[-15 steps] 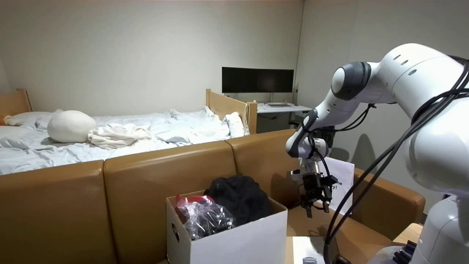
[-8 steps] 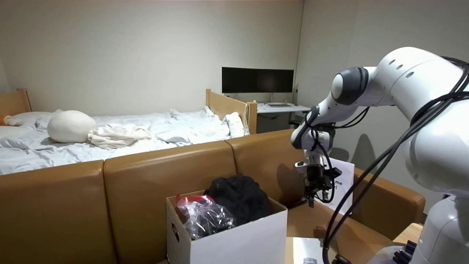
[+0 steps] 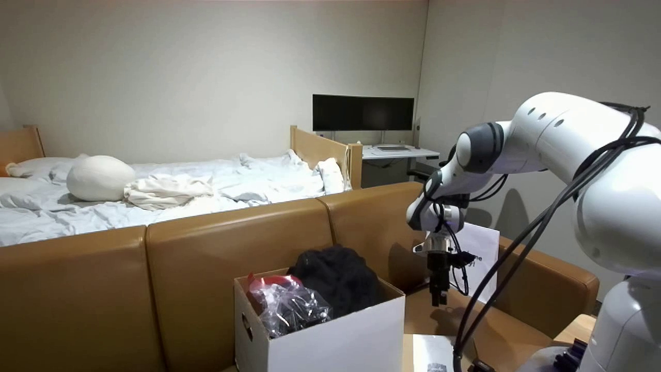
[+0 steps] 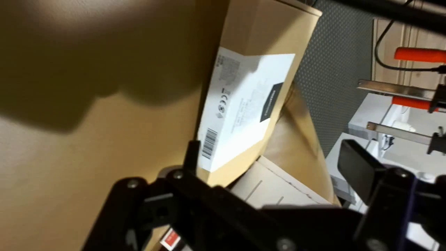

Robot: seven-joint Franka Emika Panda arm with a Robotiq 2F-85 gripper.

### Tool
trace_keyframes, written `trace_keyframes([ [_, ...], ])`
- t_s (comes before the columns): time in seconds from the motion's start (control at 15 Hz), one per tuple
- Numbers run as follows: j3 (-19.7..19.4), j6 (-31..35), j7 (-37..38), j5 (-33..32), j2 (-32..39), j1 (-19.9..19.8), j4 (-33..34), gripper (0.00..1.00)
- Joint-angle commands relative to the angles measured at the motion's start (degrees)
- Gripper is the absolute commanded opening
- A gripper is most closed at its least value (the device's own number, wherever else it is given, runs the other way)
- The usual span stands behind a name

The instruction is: Pick up the black cloth, plastic and brown book from the sofa and put them in the box

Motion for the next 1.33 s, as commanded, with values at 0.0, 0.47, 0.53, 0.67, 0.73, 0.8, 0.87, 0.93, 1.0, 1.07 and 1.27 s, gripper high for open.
trace_keyframes([
  [0.0, -1.6, 3.6, 10.5, 0.3, 4.0, 1.6, 3.1, 1.0],
  [0.47, -0.7, 7.3, 24.2, -1.9, 7.4, 2.0, 4.5, 1.0],
  [0.53, -0.9, 8.2, 26.2, -2.2, 7.5, 2.3, 4.5, 1.0],
  [0.67, -1.0, 8.4, 27.7, -2.3, 7.5, 2.8, 4.7, 1.0],
  [0.73, -1.1, 8.4, 27.8, -2.3, 7.5, 2.8, 4.8, 1.0],
  [0.8, -0.4, 6.9, 26.9, -2.4, 8.4, 2.4, 6.3, 1.0],
  [0.87, 0.4, 3.5, 25.9, -3.0, 10.8, 2.1, 9.5, 1.0],
  [0.93, 1.1, 0.0, 24.4, -3.7, 12.9, 1.9, 12.0, 1.0],
  [1.0, 1.8, -3.9, 23.7, -4.1, 15.9, 1.9, 15.5, 1.0],
  [1.07, 1.5, -8.0, 22.8, -3.6, 18.7, 2.6, 19.1, 1.0],
  [1.27, 2.5, -8.4, 25.0, -2.4, 16.8, 1.6, 13.7, 1.0],
])
